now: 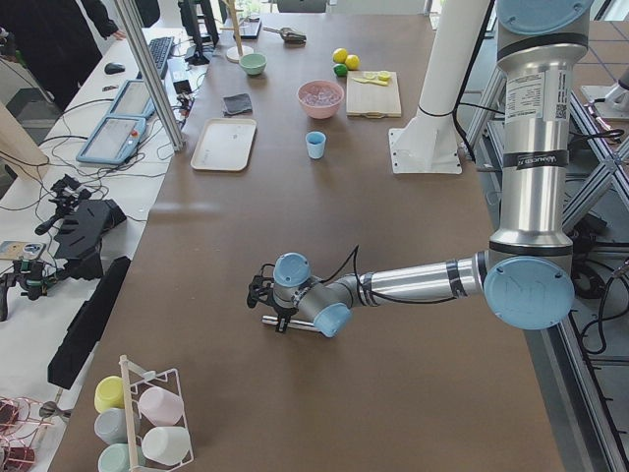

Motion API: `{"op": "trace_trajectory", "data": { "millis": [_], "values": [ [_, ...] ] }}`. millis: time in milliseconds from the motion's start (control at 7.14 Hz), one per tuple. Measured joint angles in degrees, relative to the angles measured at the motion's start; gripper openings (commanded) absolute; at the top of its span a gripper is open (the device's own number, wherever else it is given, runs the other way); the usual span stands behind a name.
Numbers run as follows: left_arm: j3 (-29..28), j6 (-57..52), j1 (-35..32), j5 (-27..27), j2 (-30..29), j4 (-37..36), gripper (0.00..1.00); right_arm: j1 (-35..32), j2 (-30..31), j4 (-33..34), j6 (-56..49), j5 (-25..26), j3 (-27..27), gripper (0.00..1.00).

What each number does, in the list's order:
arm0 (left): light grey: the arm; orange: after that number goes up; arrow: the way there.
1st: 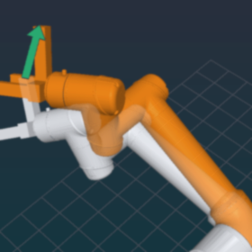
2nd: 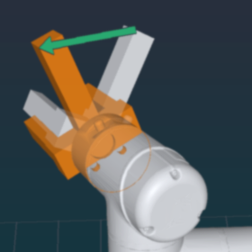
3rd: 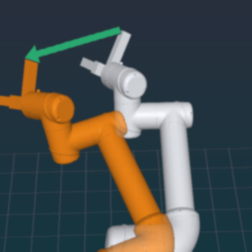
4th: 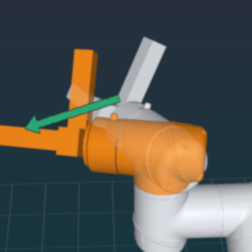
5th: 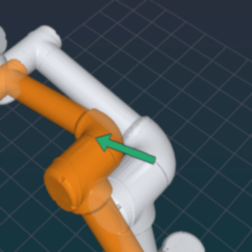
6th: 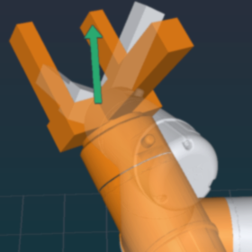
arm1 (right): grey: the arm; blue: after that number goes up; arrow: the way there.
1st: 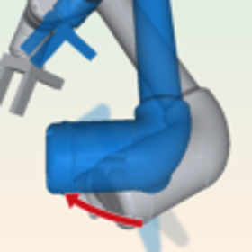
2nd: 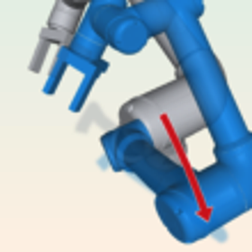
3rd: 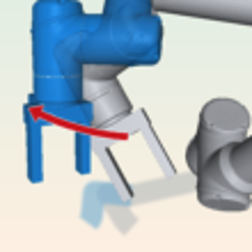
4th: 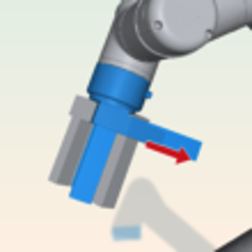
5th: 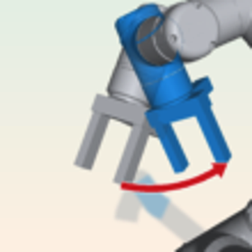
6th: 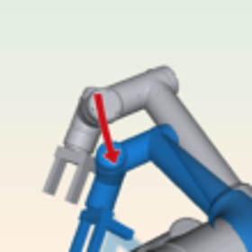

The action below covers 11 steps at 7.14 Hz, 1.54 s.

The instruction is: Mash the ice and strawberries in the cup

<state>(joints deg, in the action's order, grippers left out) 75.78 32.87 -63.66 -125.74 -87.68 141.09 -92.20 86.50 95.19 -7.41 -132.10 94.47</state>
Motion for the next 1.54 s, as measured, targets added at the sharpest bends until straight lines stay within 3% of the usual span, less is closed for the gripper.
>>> {"op": "trace_trajectory", "data": {
  "millis": [420,841,1541],
  "values": [
    [1.3,-0.7,0.1,-0.2,-0.1,0.0,0.0,0.0,0.1,0.0,-0.1,0.0,-0.1,1.0],
    [7.3,-1.3,-0.3,-1.9,-2.4,-0.7,0.0,0.0,0.0,0.0,0.0,-0.1,0.1,1.0],
    [16.8,6.2,-0.6,-2.0,-18.7,-1.5,0.0,0.0,-0.6,0.2,0.2,-0.3,1.1,1.0]
  ]
}}
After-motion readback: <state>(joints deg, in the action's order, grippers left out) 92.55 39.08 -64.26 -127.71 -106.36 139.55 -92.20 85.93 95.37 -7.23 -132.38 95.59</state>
